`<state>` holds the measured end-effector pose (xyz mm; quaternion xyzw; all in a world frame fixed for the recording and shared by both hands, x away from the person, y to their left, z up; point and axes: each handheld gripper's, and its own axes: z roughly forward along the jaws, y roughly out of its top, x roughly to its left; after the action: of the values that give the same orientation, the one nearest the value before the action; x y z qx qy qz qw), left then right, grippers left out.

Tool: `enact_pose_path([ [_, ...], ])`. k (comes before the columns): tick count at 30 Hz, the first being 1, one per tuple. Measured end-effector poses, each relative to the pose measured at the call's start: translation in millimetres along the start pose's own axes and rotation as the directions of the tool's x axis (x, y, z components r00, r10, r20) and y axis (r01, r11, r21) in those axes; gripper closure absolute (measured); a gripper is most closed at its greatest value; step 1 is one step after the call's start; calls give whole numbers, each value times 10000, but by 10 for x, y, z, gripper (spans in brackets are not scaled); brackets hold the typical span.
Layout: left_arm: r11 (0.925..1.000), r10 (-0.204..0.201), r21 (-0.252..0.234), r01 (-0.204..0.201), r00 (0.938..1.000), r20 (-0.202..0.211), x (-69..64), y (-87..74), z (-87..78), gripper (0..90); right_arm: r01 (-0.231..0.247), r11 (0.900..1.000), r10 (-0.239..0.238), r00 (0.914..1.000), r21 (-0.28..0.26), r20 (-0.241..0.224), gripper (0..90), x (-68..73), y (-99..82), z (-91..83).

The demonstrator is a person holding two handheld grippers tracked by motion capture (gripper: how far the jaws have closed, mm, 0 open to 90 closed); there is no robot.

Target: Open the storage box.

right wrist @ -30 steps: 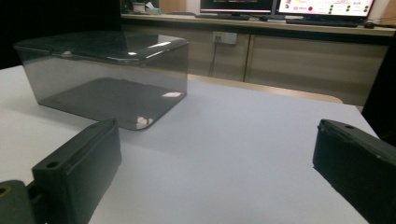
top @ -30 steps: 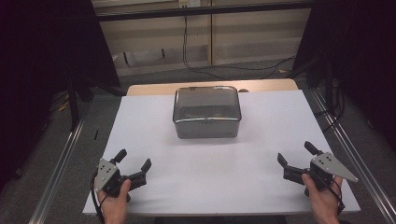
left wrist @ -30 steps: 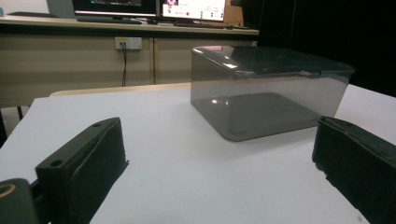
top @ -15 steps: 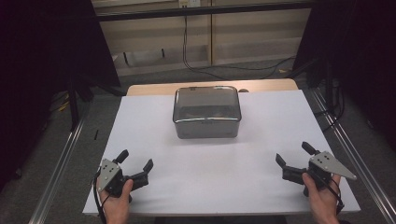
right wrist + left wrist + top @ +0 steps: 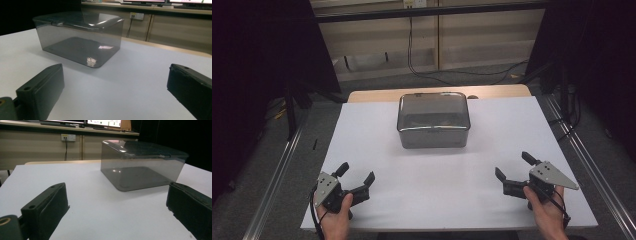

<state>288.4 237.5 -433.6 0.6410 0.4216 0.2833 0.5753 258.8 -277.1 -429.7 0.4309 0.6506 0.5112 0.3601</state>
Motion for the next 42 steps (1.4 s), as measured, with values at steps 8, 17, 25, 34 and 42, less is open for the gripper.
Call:
enact_pose_path([
  [8, 9995, 302, -41, -302, 9995, -4, -8, 14, -2, 36, 112, 9997, -120, 9993, -210, -367, 5, 125, 48, 111],
  [17, 9993, 333, 156, -332, 9994, -40, 2, 19, 0, 40, 43, 9990, -87, 9951, -449, -985, 5, 238, 123, 243],
  [25, 9991, 387, 198, -386, 9992, -39, -6, 18, 0, 40, 136, 9990, -195, 9902, -436, -1379, 7, 356, 168, 422],
  [34, 9994, 174, 293, -170, 9998, -133, 19, 17, -13, 38, 178, 9987, -254, 9858, -474, -1658, 9, 456, 222, 541],
  [42, 9988, 305, 379, -299, 9994, -167, 12, 15, -6, 38, 389, 9974, -488, 9843, -612, -1695, 14, 520, 337, 714],
])
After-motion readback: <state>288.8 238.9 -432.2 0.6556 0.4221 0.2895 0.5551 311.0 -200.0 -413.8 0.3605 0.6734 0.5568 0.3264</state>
